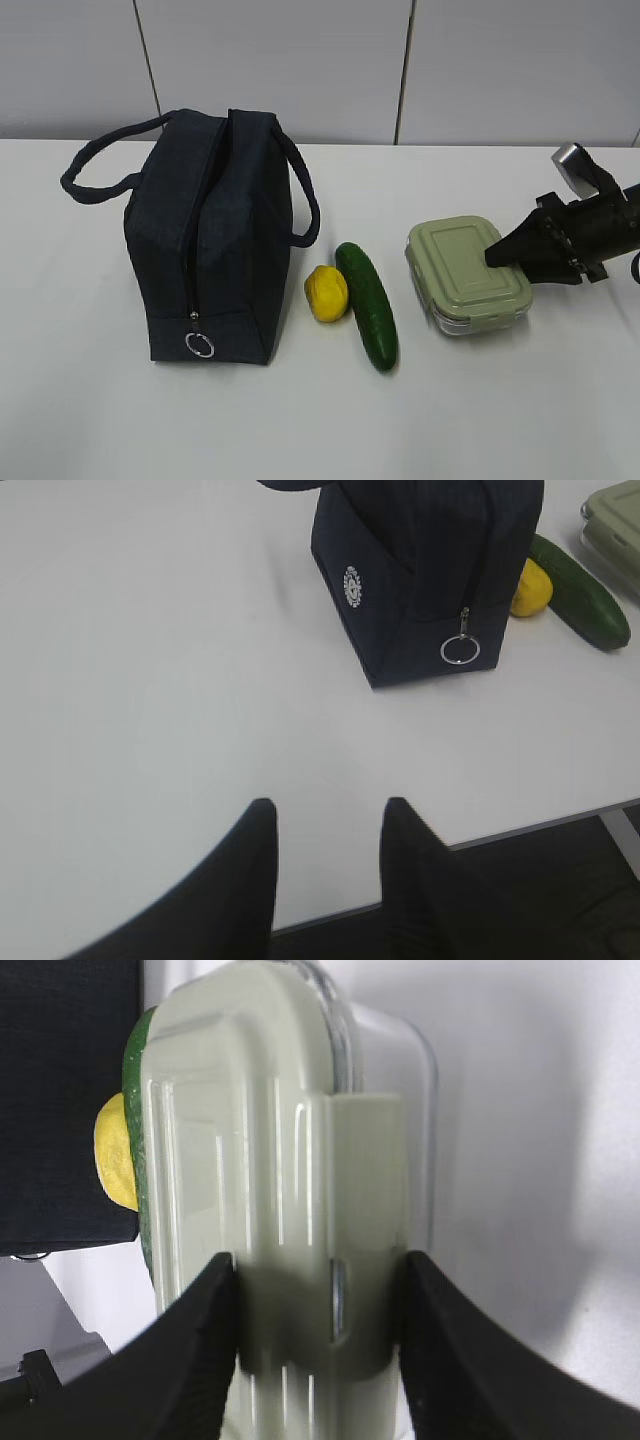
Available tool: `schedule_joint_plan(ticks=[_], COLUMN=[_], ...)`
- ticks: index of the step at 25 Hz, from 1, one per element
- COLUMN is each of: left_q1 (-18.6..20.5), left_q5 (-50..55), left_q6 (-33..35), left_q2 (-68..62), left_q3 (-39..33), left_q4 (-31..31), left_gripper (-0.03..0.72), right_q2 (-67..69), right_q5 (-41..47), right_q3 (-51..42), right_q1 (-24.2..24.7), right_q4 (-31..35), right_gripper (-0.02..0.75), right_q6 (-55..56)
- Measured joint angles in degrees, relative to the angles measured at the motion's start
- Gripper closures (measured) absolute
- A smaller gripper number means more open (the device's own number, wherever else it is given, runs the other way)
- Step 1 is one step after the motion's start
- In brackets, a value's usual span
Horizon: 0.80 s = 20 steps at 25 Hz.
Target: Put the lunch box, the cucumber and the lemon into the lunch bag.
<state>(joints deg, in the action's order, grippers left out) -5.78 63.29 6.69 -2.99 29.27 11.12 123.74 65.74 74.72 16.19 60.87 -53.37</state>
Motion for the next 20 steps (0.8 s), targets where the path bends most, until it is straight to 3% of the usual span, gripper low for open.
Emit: schedule_joint_plan(ticks=[20], left_q1=[0.0], left_q5=[0.0], left_q6=[0.0], left_q2=[0.0], left_q3=[0.0], left_q4=[0.0], left_gripper=[0.452], right_q2=[-0.9], right_q5=[0.0], right_q3=[0.0], right_q1=[0.0], right_q4=[0.2], right_gripper=[0.386], right_q6=[0.0])
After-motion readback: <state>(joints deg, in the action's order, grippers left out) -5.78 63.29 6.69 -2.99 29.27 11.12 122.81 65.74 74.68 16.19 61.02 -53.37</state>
